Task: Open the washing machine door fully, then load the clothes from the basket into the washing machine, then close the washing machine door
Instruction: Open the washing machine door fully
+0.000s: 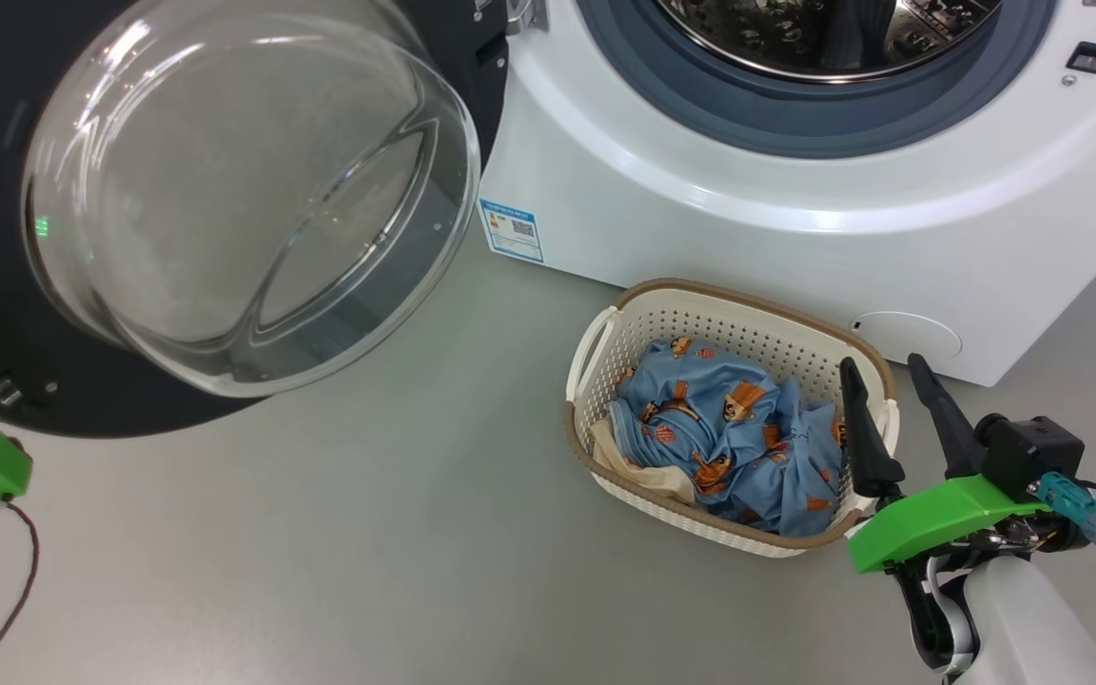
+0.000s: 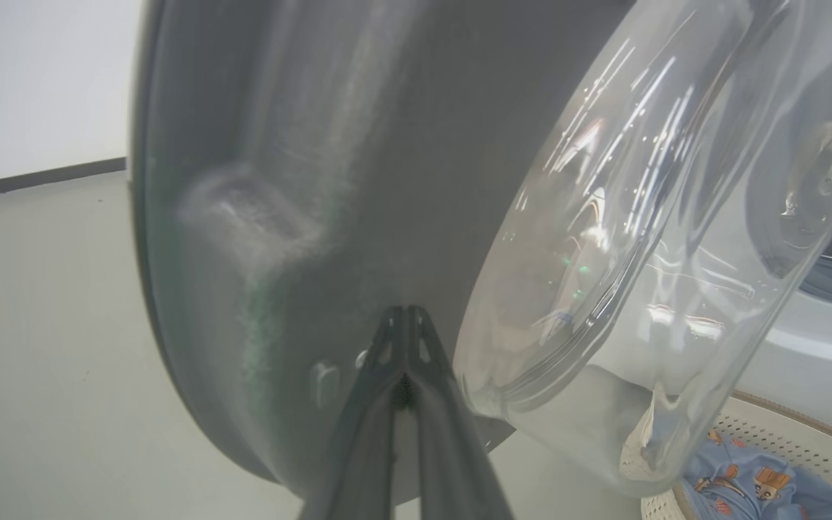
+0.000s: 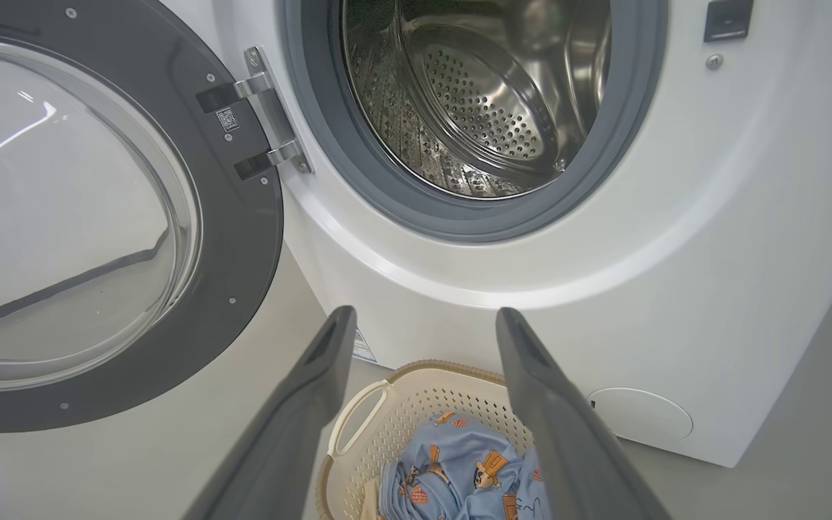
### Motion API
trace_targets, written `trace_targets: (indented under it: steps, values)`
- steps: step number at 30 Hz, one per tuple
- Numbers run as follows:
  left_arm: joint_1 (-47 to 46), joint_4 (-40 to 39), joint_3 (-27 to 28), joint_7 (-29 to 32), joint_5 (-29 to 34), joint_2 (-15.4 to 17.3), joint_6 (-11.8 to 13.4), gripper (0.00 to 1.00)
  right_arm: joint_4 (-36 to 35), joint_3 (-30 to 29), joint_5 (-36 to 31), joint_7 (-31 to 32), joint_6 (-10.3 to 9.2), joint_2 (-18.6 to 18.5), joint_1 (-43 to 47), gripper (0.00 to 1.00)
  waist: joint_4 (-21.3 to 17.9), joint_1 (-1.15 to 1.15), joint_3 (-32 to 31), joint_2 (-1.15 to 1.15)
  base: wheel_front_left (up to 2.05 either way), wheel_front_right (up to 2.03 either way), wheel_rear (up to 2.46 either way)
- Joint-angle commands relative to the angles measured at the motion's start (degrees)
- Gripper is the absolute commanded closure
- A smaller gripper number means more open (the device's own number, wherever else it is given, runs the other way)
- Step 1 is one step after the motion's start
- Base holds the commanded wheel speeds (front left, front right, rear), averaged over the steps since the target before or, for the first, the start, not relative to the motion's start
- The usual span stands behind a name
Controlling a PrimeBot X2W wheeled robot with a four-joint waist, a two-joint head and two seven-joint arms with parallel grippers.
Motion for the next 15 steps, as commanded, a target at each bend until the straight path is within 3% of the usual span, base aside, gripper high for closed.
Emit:
trace_targets:
  steps: [1,15]
  values:
    - [-3.3,-0.23,1.25,-0.25,-1.26,4.78,0.14,1.0,-1.1,1.68,-0.53,-0.7,0.31,0.51,-2.05,0.0,-0.42,0.0,-0.02,0.0,0.0,0.0,0.0]
    - [-5.55,3.6,-7.43,-2.62,-7.5,6.77,0.13,1.0,-0.98,1.69,0.46,-0.7,0.31,0.53,-0.79,0.0,-1.52,0.0,-1.7,0.0,0.0,0.0,0.0]
